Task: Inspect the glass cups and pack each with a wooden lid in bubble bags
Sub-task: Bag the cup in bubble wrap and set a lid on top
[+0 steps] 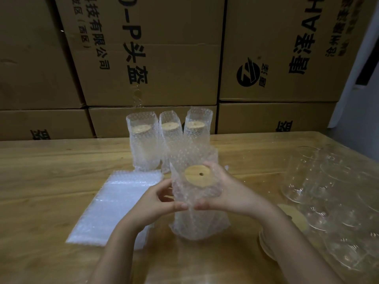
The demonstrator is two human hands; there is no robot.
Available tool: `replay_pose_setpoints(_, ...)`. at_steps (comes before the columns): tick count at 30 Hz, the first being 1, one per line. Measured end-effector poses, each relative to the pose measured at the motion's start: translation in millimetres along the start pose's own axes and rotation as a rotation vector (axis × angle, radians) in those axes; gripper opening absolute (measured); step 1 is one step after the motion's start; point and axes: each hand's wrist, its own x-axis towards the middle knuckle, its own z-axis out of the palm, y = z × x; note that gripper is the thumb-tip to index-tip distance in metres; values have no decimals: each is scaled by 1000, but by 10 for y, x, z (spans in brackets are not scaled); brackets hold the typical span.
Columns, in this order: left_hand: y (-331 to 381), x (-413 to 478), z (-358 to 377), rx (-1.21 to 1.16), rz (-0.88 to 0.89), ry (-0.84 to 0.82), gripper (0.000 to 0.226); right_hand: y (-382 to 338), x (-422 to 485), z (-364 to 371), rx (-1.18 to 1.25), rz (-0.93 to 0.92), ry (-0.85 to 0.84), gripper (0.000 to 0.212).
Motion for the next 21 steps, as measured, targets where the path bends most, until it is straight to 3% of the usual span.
replay_pose_setpoints(2, -38, 17, 42, -40, 24, 23, 59, -9, 54, -10, -10, 27, 42, 96)
replay_pose_setpoints(5, -122, 42, 118, -131, 49, 88, 50, 10, 121, -56, -38, 61, 84, 108)
replay_pose_setpoints(9, -256, 133, 254, -316, -29, 357, 19, 20, 197, -259, 1, 129, 112, 118)
replay_pose_setpoints(12, -427, 176, 384, -269, -136, 548, 17, 56, 354, -552, 30, 198, 184, 100)
replay_pose_setpoints(21, -634, 224, 530, -41, -169, 511, 19, 439, 1255, -1099, -109, 464, 744, 98)
